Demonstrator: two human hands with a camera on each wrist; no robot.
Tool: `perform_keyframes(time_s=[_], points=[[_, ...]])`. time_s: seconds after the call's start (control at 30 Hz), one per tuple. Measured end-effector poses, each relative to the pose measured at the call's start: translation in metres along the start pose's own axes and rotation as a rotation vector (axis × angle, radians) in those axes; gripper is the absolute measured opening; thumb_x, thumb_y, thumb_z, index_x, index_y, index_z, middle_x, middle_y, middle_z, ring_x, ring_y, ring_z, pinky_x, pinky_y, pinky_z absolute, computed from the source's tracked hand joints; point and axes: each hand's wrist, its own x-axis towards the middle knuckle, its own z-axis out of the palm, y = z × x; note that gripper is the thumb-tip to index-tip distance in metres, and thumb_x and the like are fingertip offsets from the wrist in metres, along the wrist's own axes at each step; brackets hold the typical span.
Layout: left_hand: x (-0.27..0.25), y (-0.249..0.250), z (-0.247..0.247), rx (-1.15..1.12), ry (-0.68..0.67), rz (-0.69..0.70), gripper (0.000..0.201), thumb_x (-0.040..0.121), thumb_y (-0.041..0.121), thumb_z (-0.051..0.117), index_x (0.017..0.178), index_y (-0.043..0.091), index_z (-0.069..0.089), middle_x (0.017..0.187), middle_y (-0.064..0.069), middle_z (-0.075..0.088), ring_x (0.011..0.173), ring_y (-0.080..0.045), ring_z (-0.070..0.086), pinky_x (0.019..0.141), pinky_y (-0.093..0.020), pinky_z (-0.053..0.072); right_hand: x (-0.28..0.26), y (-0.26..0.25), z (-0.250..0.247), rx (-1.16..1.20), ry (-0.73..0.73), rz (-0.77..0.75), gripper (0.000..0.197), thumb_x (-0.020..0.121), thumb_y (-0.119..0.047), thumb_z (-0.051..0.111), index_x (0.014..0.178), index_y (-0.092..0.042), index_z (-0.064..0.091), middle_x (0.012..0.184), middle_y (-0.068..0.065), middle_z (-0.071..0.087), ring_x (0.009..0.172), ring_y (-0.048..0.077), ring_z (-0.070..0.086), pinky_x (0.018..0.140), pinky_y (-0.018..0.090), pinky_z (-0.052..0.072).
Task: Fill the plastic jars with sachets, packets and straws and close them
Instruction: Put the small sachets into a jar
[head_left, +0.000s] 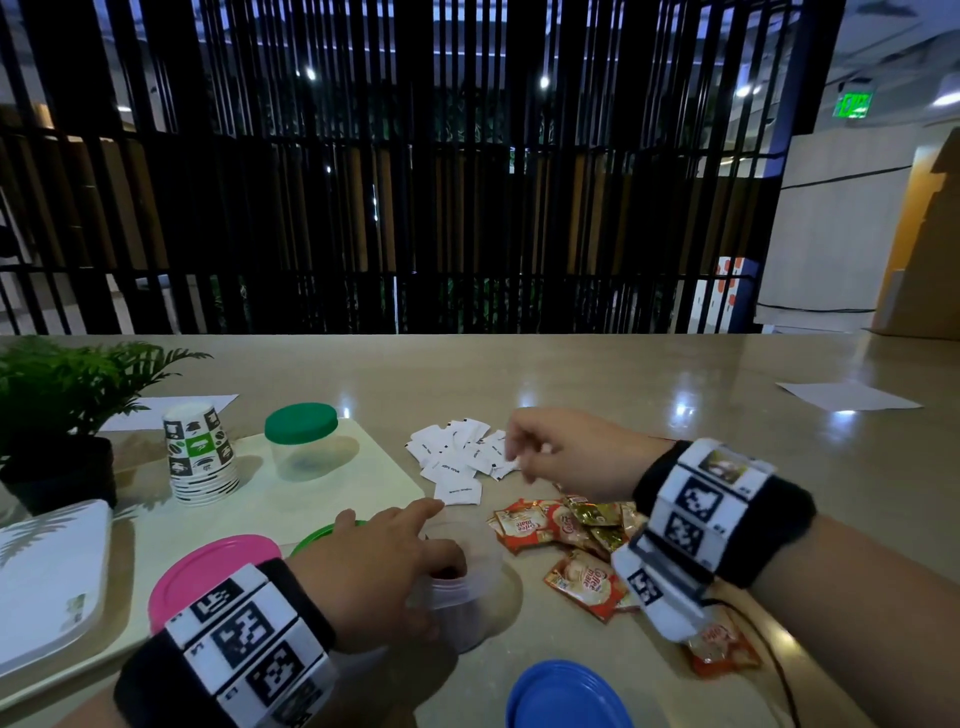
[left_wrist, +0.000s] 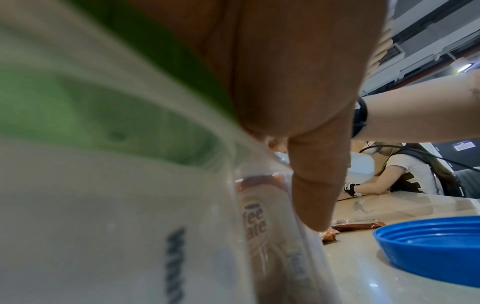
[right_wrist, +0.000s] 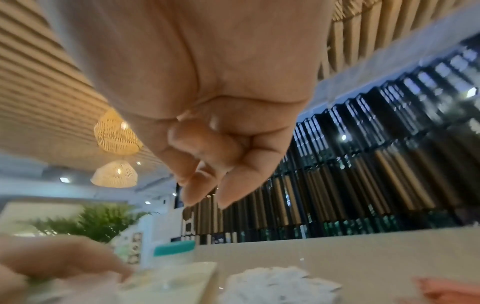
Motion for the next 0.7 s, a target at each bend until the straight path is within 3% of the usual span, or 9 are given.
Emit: perform_keyframes(time_s=[0.07, 0.2, 0.3, 0.4, 0.47, 0.6, 0.7], points=[[0.0, 0.0, -0.001, -0.002, 0.007, -0.003, 0.048, 0.085, 0.053, 0.059, 0.128, 0.051, 0.039, 0.161, 0.008, 0.003, 0.142, -0.02, 0.027, 0.11, -0.048, 0.026, -0.003, 0.018, -0.009, -0.142, -0.039, 0.082, 0.017, 0.096, -0.018, 0.046, 0.093, -0.032, 0.055, 0.09, -0.009, 0.062, 0.083, 0.013, 0.06, 0.074, 0.031, 0.052], [-0.002, 0.001, -0.001, -0.023, 0.014, -0.011, 0.045, 0.086, 0.05, 0.058, 0.127, 0.05, 0.04, 0.161, 0.008, 0.004, 0.141, -0.021, 0.029, 0.112, -0.048, 0.025, -0.009, 0.039, 0.004, -0.445, -0.351, 0.187, 0.013, 0.093, -0.026, 0.055, 0.106, -0.025, 0.059, 0.097, -0.01, 0.053, 0.092, 0.012, 0.052, 0.076, 0.025, 0.043], [-0.003, 0.001, -0.002, -0.023, 0.012, -0.011, 0.043, 0.087, 0.049, 0.058, 0.127, 0.05, 0.041, 0.161, 0.008, 0.005, 0.14, -0.021, 0.03, 0.111, -0.047, 0.026, -0.013, 0.043, 0.017, -0.515, -0.504, 0.284, 0.042, 0.081, -0.047, 0.068, 0.114, -0.023, 0.056, 0.108, -0.004, 0.057, 0.095, 0.015, 0.053, 0.077, 0.029, 0.045], [-0.003, 0.001, -0.003, -0.027, 0.002, -0.011, 0.044, 0.087, 0.049, 0.059, 0.127, 0.049, 0.041, 0.161, 0.008, 0.006, 0.14, -0.021, 0.03, 0.112, -0.048, 0.025, -0.015, 0.047, 0.027, -0.531, -0.518, 0.357, 0.068, 0.07, -0.065, 0.069, 0.118, -0.019, 0.054, 0.11, -0.001, 0.059, 0.097, 0.016, 0.055, 0.081, 0.03, 0.047], [-0.002, 0.002, -0.004, -0.031, -0.005, -0.01, 0.045, 0.087, 0.049, 0.059, 0.128, 0.049, 0.041, 0.16, 0.008, 0.006, 0.14, -0.021, 0.031, 0.112, -0.048, 0.025, -0.015, 0.051, 0.035, -0.555, -0.478, 0.375, 0.075, 0.067, -0.07, 0.068, 0.119, -0.017, 0.056, 0.111, 0.0, 0.062, 0.099, 0.017, 0.058, 0.084, 0.031, 0.049], [-0.002, 0.001, -0.005, -0.052, -0.02, -0.012, 0.049, 0.084, 0.051, 0.062, 0.128, 0.049, 0.04, 0.159, 0.009, 0.01, 0.138, -0.019, 0.032, 0.112, -0.048, 0.026, -0.015, 0.057, 0.044, -0.485, -0.427, 0.388, 0.072, 0.066, -0.059, 0.076, 0.121, -0.017, 0.056, 0.109, -0.002, 0.063, 0.098, 0.017, 0.06, 0.086, 0.031, 0.052], [-0.003, 0.0, -0.006, -0.063, -0.019, -0.009, 0.051, 0.081, 0.052, 0.063, 0.127, 0.048, 0.04, 0.158, 0.01, 0.012, 0.135, -0.019, 0.035, 0.111, -0.048, 0.027, -0.017, 0.057, 0.042, -0.442, -0.42, 0.386, 0.067, 0.073, -0.048, 0.075, 0.128, -0.017, 0.051, 0.12, 0.0, 0.06, 0.107, 0.018, 0.057, 0.09, 0.03, 0.05]])
